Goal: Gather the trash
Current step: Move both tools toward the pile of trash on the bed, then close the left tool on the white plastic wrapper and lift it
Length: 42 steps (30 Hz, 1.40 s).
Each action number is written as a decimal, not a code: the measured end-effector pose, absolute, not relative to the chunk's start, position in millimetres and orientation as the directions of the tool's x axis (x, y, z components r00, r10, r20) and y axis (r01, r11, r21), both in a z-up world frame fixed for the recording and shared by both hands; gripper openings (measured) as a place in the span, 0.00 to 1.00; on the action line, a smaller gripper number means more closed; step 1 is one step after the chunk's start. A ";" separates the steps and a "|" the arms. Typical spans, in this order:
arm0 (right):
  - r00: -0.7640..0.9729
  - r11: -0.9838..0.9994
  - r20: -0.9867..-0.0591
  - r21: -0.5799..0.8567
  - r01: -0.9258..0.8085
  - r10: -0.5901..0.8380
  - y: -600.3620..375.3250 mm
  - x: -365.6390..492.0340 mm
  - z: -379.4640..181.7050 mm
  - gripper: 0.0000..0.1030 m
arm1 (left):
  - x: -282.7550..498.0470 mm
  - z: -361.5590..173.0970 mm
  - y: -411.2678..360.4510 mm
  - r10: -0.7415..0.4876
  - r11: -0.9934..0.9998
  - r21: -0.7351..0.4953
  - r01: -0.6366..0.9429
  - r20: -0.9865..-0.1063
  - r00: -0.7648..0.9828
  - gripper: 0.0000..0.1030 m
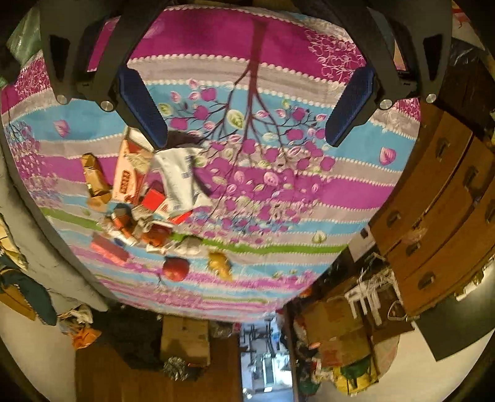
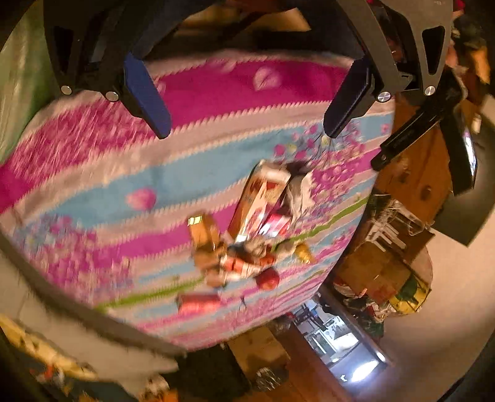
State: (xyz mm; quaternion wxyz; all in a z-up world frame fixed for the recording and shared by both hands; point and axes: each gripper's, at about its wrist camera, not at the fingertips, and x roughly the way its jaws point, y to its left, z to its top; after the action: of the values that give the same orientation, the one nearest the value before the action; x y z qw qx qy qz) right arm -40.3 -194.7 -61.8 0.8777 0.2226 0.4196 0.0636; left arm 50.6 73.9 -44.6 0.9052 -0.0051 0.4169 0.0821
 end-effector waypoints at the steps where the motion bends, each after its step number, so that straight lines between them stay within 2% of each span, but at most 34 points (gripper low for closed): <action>1: 0.640 0.891 -0.704 0.449 0.064 0.309 -194.9 -34.6 -59.3 0.96 | 53.6 -47.5 79.0 0.132 0.987 0.046 -0.153 -0.776 0.617 0.95; 9: 0.636 0.894 -0.715 0.440 0.086 0.291 -198.1 -9.7 -66.7 0.96 | 55.2 -64.0 96.3 0.141 0.983 0.044 -0.178 -0.800 0.583 0.95; 13: 0.635 0.935 -0.744 0.342 0.094 0.208 -201.9 10.7 -79.7 0.96 | 63.6 -69.3 92.6 0.102 0.988 0.017 -0.152 -0.813 0.573 0.95; 21: 0.631 0.908 -0.754 0.375 0.187 0.181 -231.9 22.1 -92.2 0.96 | 113.9 -78.3 56.9 -0.070 0.994 -0.102 -0.027 -0.824 0.562 0.95; 31: 0.555 0.889 -0.800 0.404 0.216 0.229 -225.1 13.7 -126.6 0.96 | 174.3 -105.3 30.9 -0.070 0.995 -0.099 -0.027 -0.845 0.531 0.95; 42: 0.538 0.890 -0.808 0.405 0.209 0.242 -219.2 13.1 -129.3 0.96 | 187.5 -120.6 29.3 -0.038 0.996 -0.071 -0.045 -0.859 0.510 0.95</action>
State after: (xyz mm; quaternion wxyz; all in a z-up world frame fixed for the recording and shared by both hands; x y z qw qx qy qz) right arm 13.1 -219.2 -129.3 0.8450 0.2343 0.4805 0.0099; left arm 187.5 29.3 -120.6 0.8680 -0.0422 0.4948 0.0021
